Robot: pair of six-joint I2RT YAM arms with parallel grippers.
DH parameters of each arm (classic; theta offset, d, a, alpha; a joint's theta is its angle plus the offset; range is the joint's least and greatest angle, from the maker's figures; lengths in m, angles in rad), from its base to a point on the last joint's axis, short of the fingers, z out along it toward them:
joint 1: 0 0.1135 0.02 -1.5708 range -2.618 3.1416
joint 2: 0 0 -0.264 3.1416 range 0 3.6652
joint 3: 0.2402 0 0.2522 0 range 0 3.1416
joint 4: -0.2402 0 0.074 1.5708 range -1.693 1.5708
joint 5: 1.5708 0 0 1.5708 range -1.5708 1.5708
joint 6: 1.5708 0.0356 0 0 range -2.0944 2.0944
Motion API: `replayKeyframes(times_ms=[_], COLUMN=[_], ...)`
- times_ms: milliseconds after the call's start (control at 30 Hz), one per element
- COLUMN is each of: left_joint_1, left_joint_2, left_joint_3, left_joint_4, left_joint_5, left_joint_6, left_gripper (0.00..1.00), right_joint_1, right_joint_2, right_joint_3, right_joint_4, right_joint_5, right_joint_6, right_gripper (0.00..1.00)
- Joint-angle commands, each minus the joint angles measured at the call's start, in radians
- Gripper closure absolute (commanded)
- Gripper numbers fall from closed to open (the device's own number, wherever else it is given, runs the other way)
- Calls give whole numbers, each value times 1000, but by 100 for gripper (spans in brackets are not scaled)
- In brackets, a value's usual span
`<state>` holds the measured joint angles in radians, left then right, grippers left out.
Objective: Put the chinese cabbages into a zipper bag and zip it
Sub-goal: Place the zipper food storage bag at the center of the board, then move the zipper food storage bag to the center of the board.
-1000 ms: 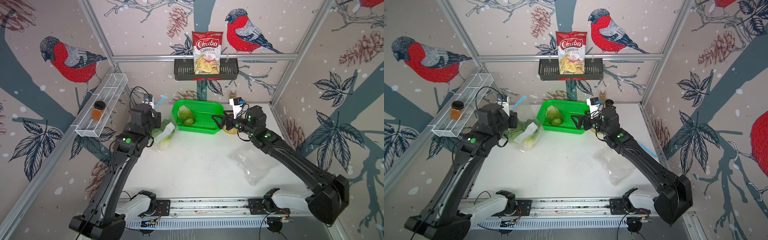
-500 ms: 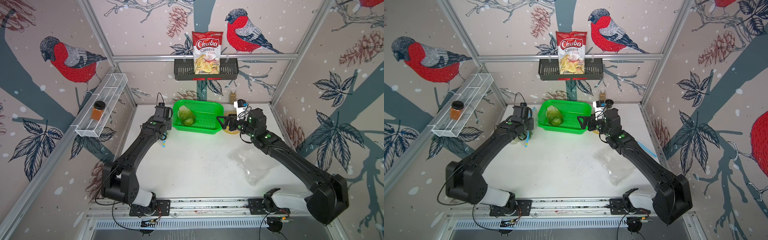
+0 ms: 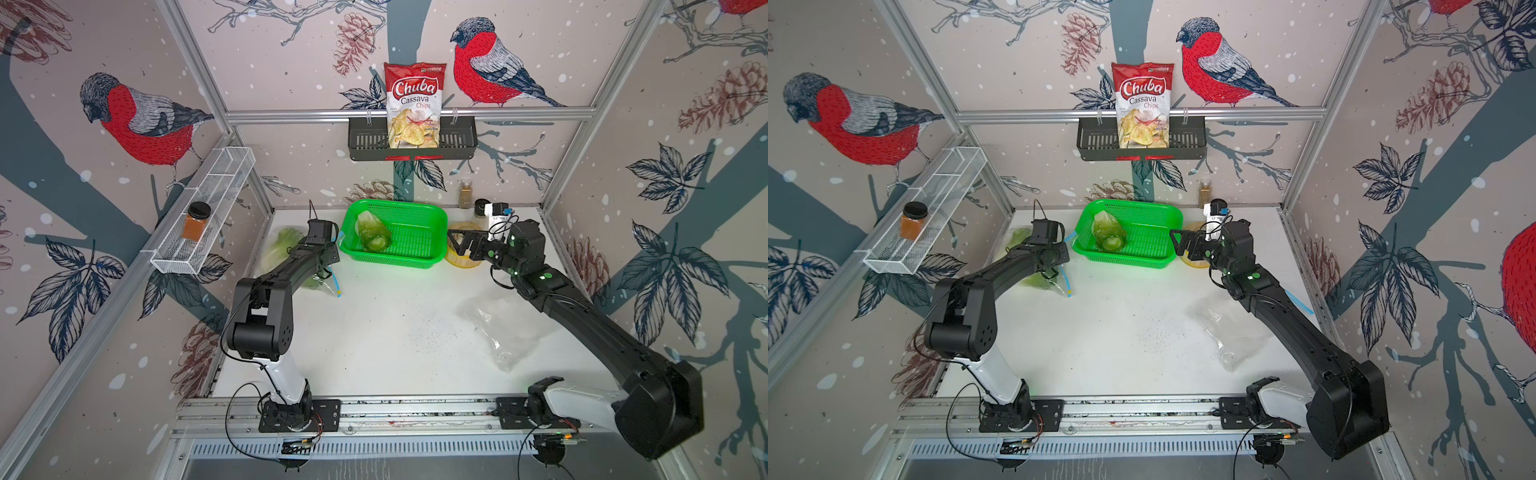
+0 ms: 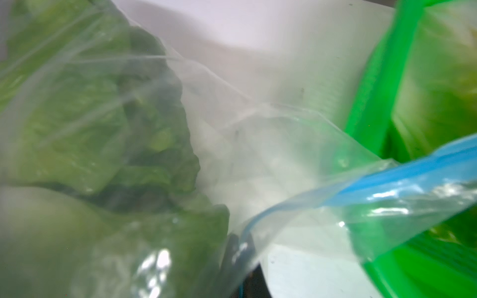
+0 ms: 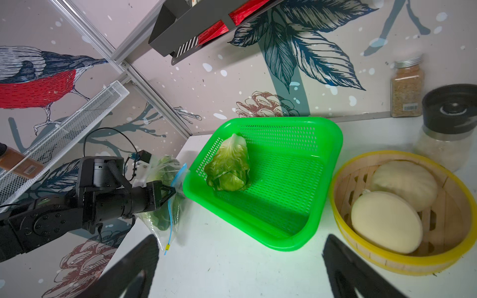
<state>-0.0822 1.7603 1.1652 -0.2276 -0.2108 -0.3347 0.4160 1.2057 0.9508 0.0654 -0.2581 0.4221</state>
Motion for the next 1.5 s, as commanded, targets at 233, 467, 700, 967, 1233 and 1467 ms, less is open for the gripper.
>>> replayKeyframes(times_ms=[233,467,700,967,1233,1467], left_joint_1=[20,-87,-244,-438,-458,-458], left_joint_2=[-109,-343,-553,-610,-622,-668], left_joint_3=[-19,-141,-316,-390,-429,-430], left_joint_4=[71,125,253,291,308,261], left_joint_5=[170,199,257,239,245,198], left_joint_6=[-21,-60,-153,-172,-166,-132], left_gripper=[53,34,28,27,27,27], right_joint_1=[-36,-68,-112,-123,84,339], right_joint_2=[-51,-133,-213,-202,-79,149], right_joint_3=[-23,-43,-144,-254,-321,-213], right_joint_4=[-117,-371,-530,-569,-380,-52], right_joint_5=[115,341,499,403,302,224], right_joint_6=[47,115,192,291,451,616], right_gripper=[0,0,0,0,0,0])
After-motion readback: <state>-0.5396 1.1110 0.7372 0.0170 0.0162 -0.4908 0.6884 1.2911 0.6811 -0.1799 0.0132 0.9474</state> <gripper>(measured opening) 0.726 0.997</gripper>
